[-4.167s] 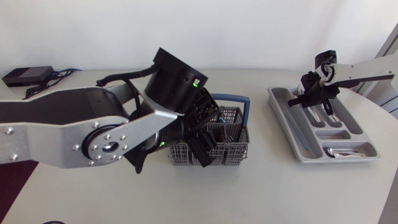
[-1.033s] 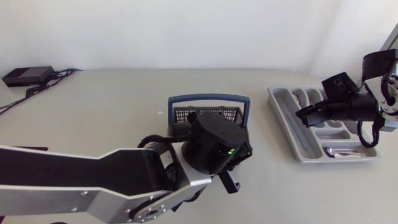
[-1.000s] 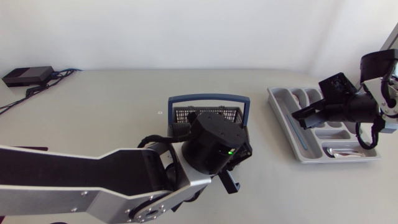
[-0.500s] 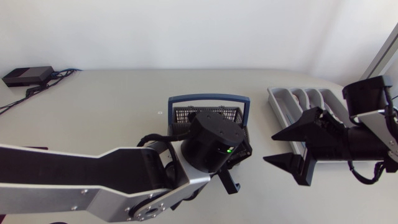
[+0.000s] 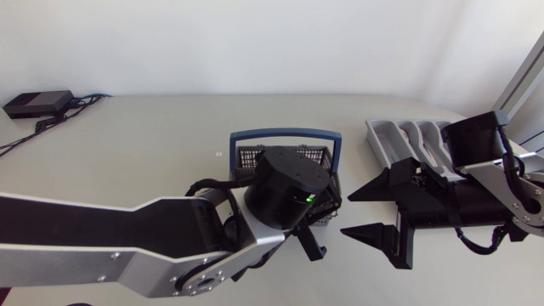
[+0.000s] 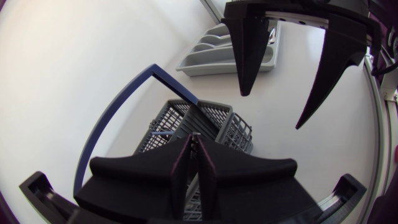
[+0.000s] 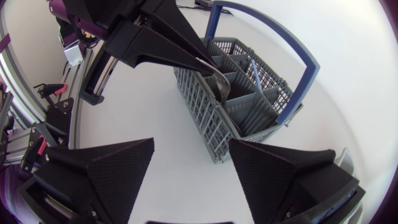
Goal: Sort the cutlery from the basket into the organizer compartments.
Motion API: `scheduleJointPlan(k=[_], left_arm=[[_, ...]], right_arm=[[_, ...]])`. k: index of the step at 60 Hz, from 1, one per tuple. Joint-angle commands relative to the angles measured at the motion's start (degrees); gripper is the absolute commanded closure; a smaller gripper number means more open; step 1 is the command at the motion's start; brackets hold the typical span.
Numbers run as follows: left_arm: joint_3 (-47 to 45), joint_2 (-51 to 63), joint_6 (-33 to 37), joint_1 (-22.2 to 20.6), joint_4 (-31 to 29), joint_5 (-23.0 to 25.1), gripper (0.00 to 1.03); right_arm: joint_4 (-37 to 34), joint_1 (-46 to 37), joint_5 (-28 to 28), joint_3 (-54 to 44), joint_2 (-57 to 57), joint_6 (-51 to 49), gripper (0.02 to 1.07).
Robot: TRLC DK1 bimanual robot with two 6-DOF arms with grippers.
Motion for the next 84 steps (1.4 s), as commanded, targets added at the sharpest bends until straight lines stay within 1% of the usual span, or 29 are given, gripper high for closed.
scheduleJointPlan(k=[1,18,26,37,42,47,52,59,63,68,72,79,84], left_arm=[[-0.7,0.1,0.5,0.5,-0.5,0.6,1.00],[-0.8,-0.9,1.1,0.5,-0.5,1.6,1.00],[-0.8,-3.6,2.3,0.8,-1.3,1.8,1.00],[-0.8,-8.2,6.0,1.1,-2.9,1.8,1.00],[0.5,-10.7,7.2,2.3,-5.4,4.2,1.00],[2.7,-12.8,7.8,3.7,-9.2,6.9,1.00],[4.7,-14.2,8.4,4.7,-12.1,8.6,1.00],[7.7,-15.7,7.7,6.3,-16.6,12.6,1.00],[9.6,-16.1,6.3,8.1,-19.2,15.1,1.00],[11.3,-16.6,4.0,10.1,-21.8,17.8,1.00],[12.5,-16.6,1.0,12.2,-24.4,20.9,1.00],[14.3,-16.6,-3.7,15.1,-27.9,25.2,1.00],[15.9,-16.6,-6.9,17.2,-30.1,28.7,1.00]], right_arm=[[0.8,0.8,-0.5,0.6,1.4,1.4,0.20],[1.6,1.0,-0.5,0.7,1.4,2.5,0.17],[1.6,1.0,-0.5,0.8,1.3,2.8,0.17],[2.0,2.1,-0.1,0.7,1.3,3.9,0.17],[2.2,2.6,0.1,0.5,1.3,4.2,0.17],[2.2,3.2,0.2,0.5,1.4,4.5,0.17],[2.2,3.7,0.4,0.6,1.3,4.9,0.17],[2.2,4.0,0.7,0.9,0.5,5.9,0.17],[2.2,4.4,1.1,1.1,-0.4,6.2,0.17],[3.4,6.3,4.7,0.5,-2.5,7.6,0.17],[6.3,8.3,8.3,-0.3,-5.2,9.6,0.17],[10.6,13.8,18.4,-1.6,-7.5,12.2,0.17],[12.6,16.4,22.9,-1.7,-8.4,13.6,0.17]])
